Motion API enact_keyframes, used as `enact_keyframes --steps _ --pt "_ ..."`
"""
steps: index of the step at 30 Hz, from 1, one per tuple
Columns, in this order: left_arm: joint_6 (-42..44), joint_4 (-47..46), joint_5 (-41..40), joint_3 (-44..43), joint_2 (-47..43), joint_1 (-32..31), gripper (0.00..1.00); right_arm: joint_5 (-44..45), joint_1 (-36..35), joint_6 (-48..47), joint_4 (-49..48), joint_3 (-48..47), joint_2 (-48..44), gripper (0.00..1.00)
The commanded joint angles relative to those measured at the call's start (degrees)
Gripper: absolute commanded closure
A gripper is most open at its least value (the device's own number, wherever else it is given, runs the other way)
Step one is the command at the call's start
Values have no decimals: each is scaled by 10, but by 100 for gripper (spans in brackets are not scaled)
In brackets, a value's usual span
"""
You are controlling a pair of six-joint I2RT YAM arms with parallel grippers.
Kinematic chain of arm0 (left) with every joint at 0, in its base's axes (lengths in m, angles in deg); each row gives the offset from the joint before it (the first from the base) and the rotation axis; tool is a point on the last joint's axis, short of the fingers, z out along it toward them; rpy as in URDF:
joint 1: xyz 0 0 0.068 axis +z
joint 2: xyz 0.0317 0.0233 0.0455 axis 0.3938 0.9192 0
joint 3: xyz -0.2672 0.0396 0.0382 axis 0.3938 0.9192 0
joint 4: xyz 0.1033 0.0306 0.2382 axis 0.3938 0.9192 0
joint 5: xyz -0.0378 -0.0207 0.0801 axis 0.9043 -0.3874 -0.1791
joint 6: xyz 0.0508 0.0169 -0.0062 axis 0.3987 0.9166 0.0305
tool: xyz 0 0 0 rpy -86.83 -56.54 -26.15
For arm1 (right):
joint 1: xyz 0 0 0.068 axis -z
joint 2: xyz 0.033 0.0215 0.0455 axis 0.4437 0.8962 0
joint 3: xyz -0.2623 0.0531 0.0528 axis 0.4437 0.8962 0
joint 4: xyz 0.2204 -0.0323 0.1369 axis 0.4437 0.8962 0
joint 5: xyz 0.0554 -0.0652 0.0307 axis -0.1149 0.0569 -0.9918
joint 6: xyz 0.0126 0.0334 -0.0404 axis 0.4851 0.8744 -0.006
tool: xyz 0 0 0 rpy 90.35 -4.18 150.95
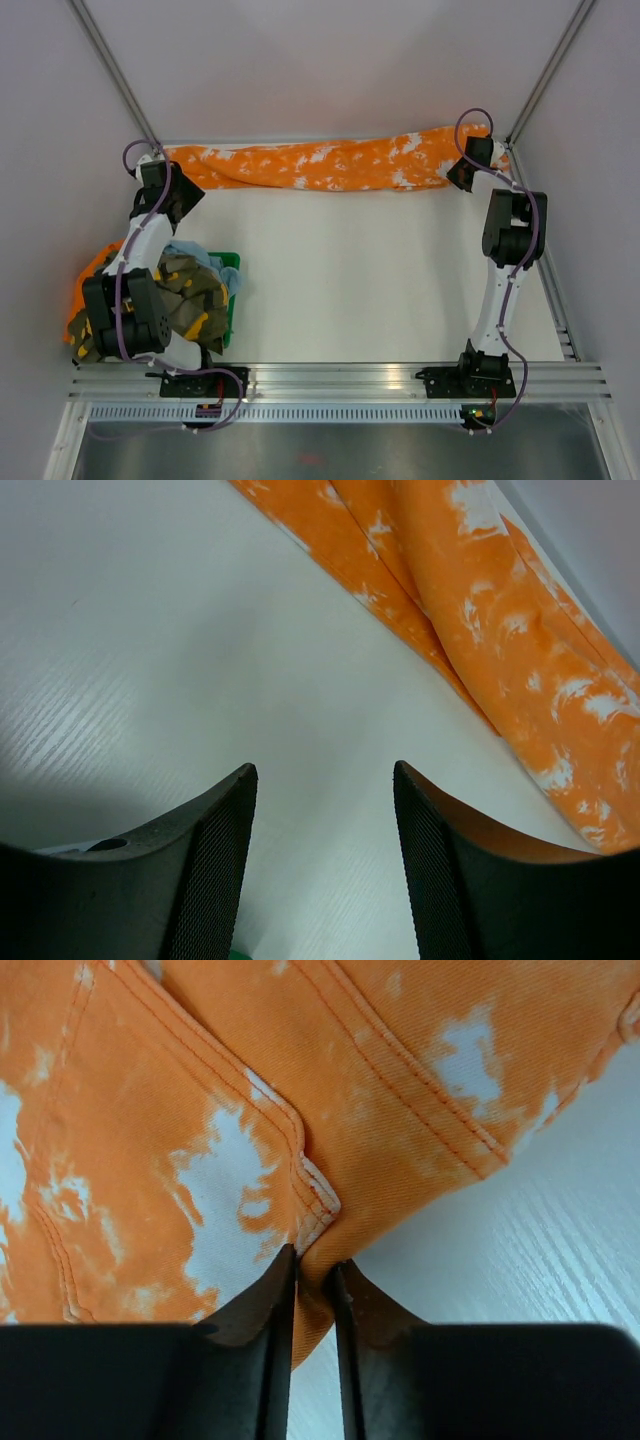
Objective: Fold and stack the trousers
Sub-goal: Fold the trousers
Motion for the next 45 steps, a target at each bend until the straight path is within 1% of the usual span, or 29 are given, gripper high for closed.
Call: enact_keyframes --steps 1,2,4,5,7,9,11,12,14,16,19,22,24,26,27,28,30,31,33,34,35,38,42,45 --pt "-30 -24 2 -4 17 11 38 25 16 -20 14 -20 25 81" --pt "-38 -25 2 -7 25 14 39 28 20 -23 29 -19 22 88" --pt "-44 -25 -1 -23 49 22 39 25 30 -31 37 -4 2 93" --pt "-52 -24 -3 -29 56 25 39 26 33 -39 38 21 -8 96" --pt "-55 -26 -16 -47 72 29 39 26 44 -45 37 56 -49 97" --pt "-51 -20 -38 -65 83 30 39 26 52 -55 33 111 -95 98" --pt "-45 -3 -59 -96 99 33 39 28 55 -69 38 161 -122 99" --pt "-43 1 -71 -104 104 34 40 31 59 -72 40 174 -148 99" --pt "-35 7 -82 -123 113 40 40 29 66 -78 50 209 -170 100" --pt "-23 7 -83 -136 117 44 40 14 77 -86 60 233 -196 100" --pt "-2 -2 -75 -152 125 50 40 -14 82 -114 91 244 -217 100" --pt "3 -9 -50 -181 153 56 40 -21 82 -137 103 268 -239 100" --pt "-12 -23 -17 -206 188 62 40 -23 82 -140 102 281 -259 100" --pt "-65 -34 37 -223 221 70 40 -31 82 -138 98 292 -268 100" --pt "-84 -35 54 -242 254 70 41 -33 82 -137 99 294 -274 100" --pt "-121 -38 62 -250 270 70 41 -35 82 -132 99 295 -276 100" --pt "-161 -67 89 -251 309 70 45 -41 82 -129 96 296 -277 100" --pt "-194 -81 98 -249 319 70 49 -43 82 -126 96 296 -276 100" --pt "-218 -106 123 -251 340 70 50 -47 82 -124 95 295 -274 100" --pt "-230 -113 128 -253 357 70 50 -47 82 -125 95 294 -273 100" --pt "-232 -105 123 -259 365 68 47 -48 82 -122 95 294 -271 99" --pt "-230 -84 82 -265 374 62 41 -49 82 -122 92 297 -270 99" --pt "-229 -81 71 -272 397 61 38 -50 82 -120 91 295 -266 99" --pt "-241 -104 75 -272 417 61 38 -52 82 -118 89 294 -263 99"
